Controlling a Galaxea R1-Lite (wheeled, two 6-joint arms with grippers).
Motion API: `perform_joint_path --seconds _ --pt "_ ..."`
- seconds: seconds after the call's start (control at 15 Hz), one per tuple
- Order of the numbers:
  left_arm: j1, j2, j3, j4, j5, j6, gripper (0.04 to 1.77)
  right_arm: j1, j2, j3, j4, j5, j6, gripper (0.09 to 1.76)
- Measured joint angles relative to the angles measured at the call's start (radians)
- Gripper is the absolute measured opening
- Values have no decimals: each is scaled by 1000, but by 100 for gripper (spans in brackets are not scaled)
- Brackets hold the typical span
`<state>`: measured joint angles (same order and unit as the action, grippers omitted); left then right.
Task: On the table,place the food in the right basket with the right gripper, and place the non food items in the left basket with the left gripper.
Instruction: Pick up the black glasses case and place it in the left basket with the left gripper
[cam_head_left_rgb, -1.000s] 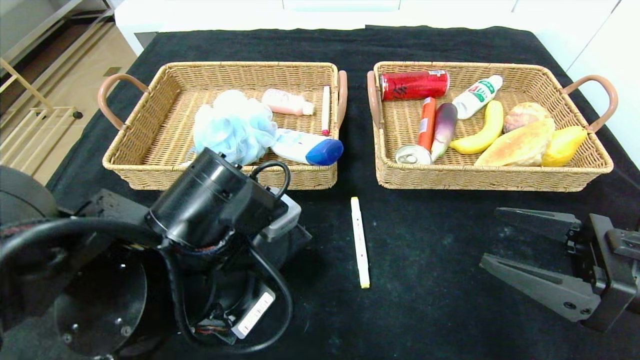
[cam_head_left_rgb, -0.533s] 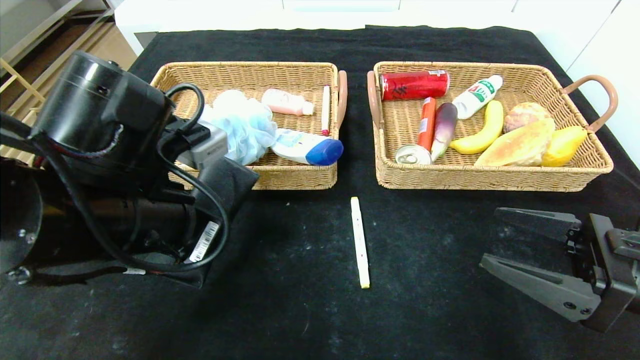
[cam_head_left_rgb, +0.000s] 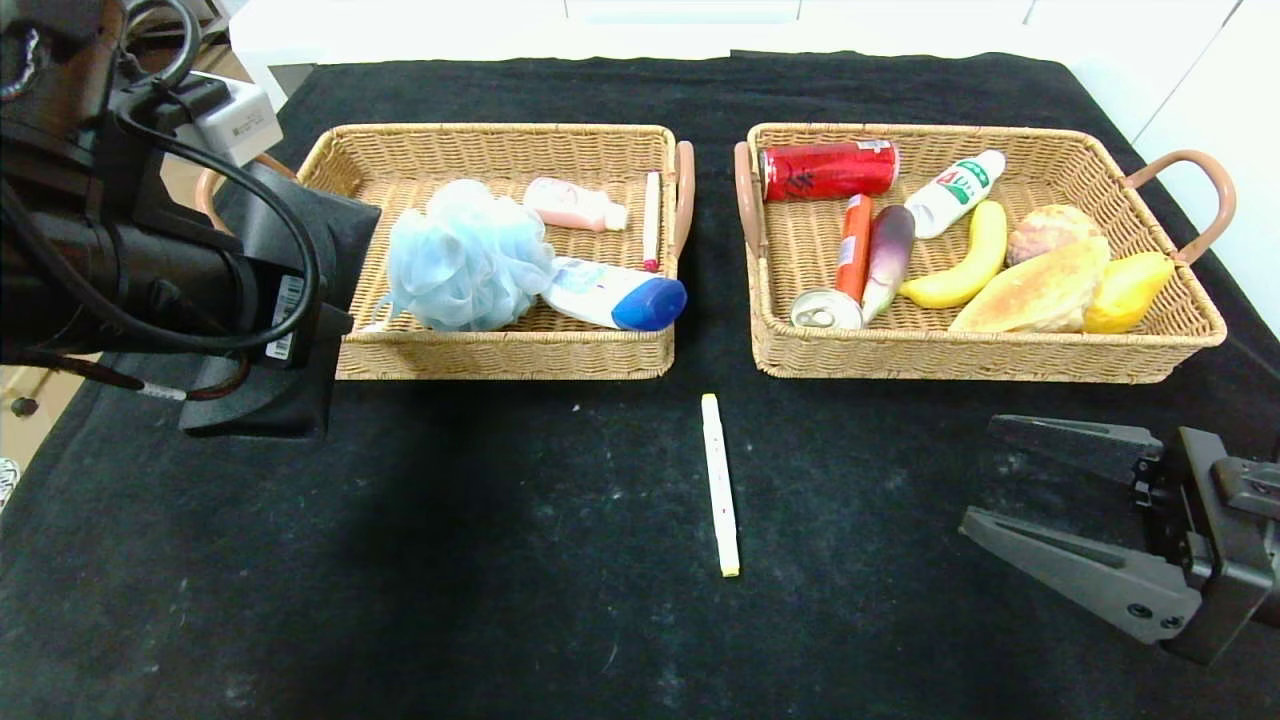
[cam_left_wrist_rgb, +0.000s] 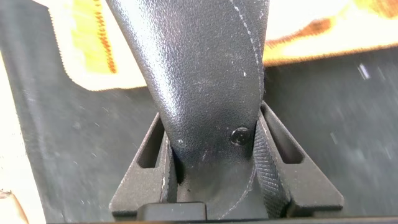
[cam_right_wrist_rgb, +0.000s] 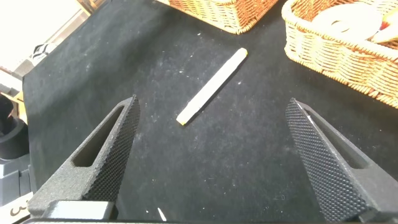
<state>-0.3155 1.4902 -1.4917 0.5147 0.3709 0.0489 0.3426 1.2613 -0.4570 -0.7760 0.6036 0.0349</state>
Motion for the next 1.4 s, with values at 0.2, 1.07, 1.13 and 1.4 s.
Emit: perform_joint_path --seconds 0.2,1.07,1.13,1.4 --pt "76 63 -55 -137 -22 4 77 0 -1 0 0 0 0 171" --pt "189 296 -287 -294 -89 5 77 0 -6 0 -3 0 0 171" --pt "189 308 -303 -294 -89 4 77 0 -7 0 -3 0 0 171" --pt "189 335 -324 -326 -87 4 77 -1 -7 0 -3 0 0 171"
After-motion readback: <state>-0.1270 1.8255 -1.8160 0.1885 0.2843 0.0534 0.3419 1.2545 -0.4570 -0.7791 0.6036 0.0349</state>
